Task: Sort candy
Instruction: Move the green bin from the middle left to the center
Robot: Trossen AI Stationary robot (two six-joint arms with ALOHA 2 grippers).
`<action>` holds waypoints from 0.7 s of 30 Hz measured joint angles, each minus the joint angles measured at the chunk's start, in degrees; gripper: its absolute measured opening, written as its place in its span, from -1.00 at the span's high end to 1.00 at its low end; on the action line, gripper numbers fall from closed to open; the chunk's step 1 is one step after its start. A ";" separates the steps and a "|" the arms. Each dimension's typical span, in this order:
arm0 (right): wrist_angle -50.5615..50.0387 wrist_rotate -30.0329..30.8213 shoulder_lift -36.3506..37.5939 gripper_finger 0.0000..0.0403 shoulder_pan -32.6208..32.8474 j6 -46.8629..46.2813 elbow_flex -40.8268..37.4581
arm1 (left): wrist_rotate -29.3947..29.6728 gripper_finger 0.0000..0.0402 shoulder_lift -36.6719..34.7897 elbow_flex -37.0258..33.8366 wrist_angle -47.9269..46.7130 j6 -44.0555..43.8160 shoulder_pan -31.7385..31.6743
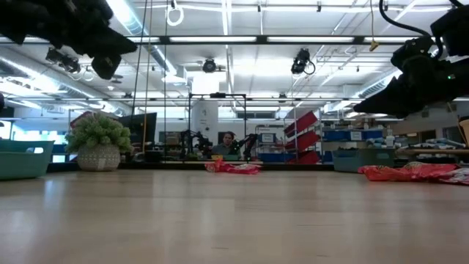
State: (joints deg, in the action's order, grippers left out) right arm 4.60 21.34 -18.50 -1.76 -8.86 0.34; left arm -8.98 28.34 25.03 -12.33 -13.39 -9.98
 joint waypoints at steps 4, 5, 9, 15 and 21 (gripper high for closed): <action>0.02 0.00 0.00 0.99 0.02 0.00 0.02 | -0.01 0.99 9.36 8.24 -12.84 -4.93 0.00; 0.00 0.00 0.00 0.99 0.01 -0.01 0.01 | 0.00 0.99 11.79 10.34 -16.50 -6.74 0.00; 0.00 0.02 0.00 0.99 0.02 -0.02 0.01 | 0.03 0.99 20.61 17.28 -30.75 -15.10 0.00; 0.00 0.00 0.00 0.99 0.01 -0.02 0.02 | 1.30 0.99 29.18 21.78 -45.67 -32.43 0.09; 0.00 0.02 0.00 0.99 0.00 -0.02 0.02 | 1.50 0.99 34.33 21.80 -58.65 -43.09 4.48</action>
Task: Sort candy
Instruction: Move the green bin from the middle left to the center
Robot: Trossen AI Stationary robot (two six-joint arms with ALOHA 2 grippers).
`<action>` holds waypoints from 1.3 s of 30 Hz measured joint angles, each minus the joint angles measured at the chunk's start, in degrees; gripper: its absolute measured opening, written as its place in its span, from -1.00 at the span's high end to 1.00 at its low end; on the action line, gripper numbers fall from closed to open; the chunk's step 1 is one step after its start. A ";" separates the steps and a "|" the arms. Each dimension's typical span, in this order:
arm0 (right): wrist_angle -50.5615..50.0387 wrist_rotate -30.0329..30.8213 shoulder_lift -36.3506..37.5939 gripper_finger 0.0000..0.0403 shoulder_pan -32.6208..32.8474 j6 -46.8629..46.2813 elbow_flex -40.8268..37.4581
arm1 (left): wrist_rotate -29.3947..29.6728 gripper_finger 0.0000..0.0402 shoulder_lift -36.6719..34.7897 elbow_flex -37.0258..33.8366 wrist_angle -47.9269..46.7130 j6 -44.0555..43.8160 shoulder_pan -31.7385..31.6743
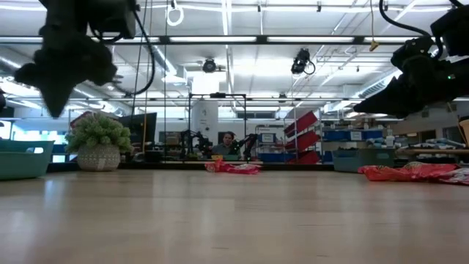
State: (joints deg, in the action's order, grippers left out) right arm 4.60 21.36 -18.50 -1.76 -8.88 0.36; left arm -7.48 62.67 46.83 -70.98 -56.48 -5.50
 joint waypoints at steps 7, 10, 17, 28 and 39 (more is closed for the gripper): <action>0.00 -0.01 0.00 0.99 0.00 0.01 -0.01 | 3.36 0.99 4.35 -0.65 -2.12 -5.66 6.24; 0.00 -0.01 0.00 0.99 0.01 0.02 0.00 | 3.36 0.99 6.65 -1.24 -2.35 -6.04 7.60; 0.00 -0.01 -0.02 0.99 0.00 0.01 0.00 | 3.38 0.99 11.07 -3.51 -0.22 -5.79 9.01; 0.00 -0.02 -0.02 0.99 0.01 0.02 -0.01 | 3.05 0.99 11.76 -8.49 15.95 -5.46 9.38; 0.02 -0.02 -0.02 0.99 0.00 0.01 0.00 | 11.55 0.99 11.80 -8.50 35.30 -1.95 9.08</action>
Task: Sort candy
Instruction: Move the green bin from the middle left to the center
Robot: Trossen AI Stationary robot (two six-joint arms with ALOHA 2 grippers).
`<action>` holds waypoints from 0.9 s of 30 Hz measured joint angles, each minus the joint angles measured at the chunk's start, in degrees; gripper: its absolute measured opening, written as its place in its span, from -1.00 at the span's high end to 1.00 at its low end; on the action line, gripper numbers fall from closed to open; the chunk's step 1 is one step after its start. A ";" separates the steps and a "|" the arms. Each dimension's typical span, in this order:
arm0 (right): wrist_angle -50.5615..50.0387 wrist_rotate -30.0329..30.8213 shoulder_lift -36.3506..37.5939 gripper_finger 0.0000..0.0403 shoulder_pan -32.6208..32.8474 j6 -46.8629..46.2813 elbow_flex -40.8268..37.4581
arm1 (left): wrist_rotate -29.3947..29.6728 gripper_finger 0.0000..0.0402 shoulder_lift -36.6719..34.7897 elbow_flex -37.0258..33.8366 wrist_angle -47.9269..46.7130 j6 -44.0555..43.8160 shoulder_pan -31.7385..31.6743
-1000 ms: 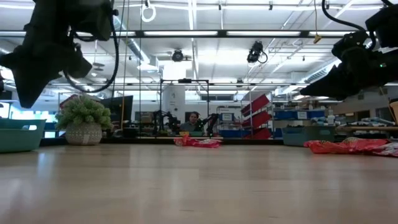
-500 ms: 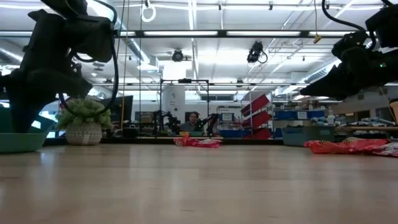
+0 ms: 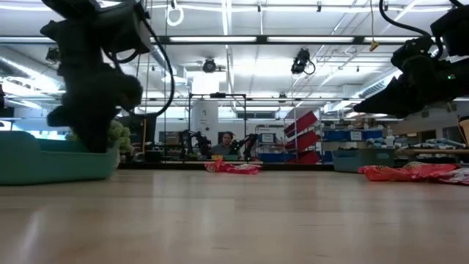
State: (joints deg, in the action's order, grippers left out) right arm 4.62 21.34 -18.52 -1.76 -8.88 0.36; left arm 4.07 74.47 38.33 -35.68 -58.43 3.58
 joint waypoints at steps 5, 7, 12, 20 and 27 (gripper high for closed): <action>0.00 0.00 0.02 0.99 0.02 0.01 0.00 | 3.16 0.99 1.14 0.00 5.15 3.51 -2.36; -0.03 0.01 0.00 0.99 0.01 0.00 0.00 | 3.35 0.99 2.44 0.00 6.77 5.25 -3.51; 0.04 0.02 0.00 0.99 0.02 0.01 0.00 | 3.35 0.99 6.97 0.00 16.52 10.36 -5.93; 0.08 0.01 0.00 0.99 0.02 0.00 0.00 | 2.24 0.99 13.72 0.00 35.80 17.68 -12.02; 0.21 0.00 0.02 0.99 0.02 0.00 0.00 | 3.34 0.99 19.12 0.02 51.18 21.91 -16.33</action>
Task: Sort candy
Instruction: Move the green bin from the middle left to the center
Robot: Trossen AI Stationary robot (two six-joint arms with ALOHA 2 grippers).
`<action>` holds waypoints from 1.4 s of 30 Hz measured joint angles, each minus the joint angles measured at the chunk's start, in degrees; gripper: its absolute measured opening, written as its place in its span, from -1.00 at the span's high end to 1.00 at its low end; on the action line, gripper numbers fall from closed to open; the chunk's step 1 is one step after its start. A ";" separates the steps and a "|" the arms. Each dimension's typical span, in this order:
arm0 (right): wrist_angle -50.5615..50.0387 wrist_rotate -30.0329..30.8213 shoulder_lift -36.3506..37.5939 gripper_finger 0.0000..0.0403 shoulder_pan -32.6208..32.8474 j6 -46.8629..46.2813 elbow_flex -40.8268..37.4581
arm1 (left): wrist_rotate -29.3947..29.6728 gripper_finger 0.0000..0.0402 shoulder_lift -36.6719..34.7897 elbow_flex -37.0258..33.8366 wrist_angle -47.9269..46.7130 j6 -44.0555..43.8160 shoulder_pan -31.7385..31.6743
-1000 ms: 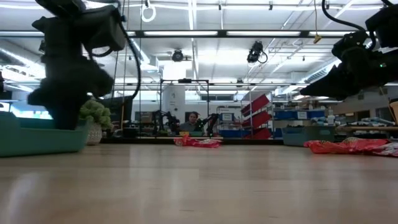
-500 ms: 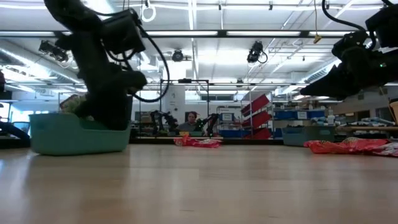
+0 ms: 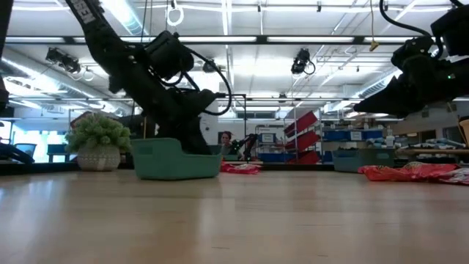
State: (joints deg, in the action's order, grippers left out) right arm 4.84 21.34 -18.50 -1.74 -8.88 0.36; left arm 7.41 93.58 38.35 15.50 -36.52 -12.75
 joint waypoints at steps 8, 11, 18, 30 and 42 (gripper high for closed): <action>0.26 0.00 0.00 0.99 0.00 0.00 0.00 | -1.47 0.99 1.73 0.01 10.02 4.72 -0.80; 0.27 0.01 0.00 0.99 0.00 0.00 -0.01 | -4.27 0.99 0.63 0.00 11.11 4.95 -1.50; 0.27 0.00 -0.01 0.99 0.00 0.02 0.00 | -11.74 0.99 -5.66 0.00 8.18 14.44 -2.32; 0.51 0.00 -0.02 0.99 0.00 0.02 -0.02 | -7.77 0.99 -5.07 16.93 -27.97 41.44 -9.88; 0.78 0.00 -0.02 0.99 0.00 0.02 0.00 | -8.28 1.00 8.54 32.81 -55.43 50.17 -12.78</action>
State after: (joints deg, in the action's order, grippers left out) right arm 5.62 21.34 -18.52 -1.75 -8.86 0.36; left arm -0.86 102.12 71.16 -39.94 13.65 -25.53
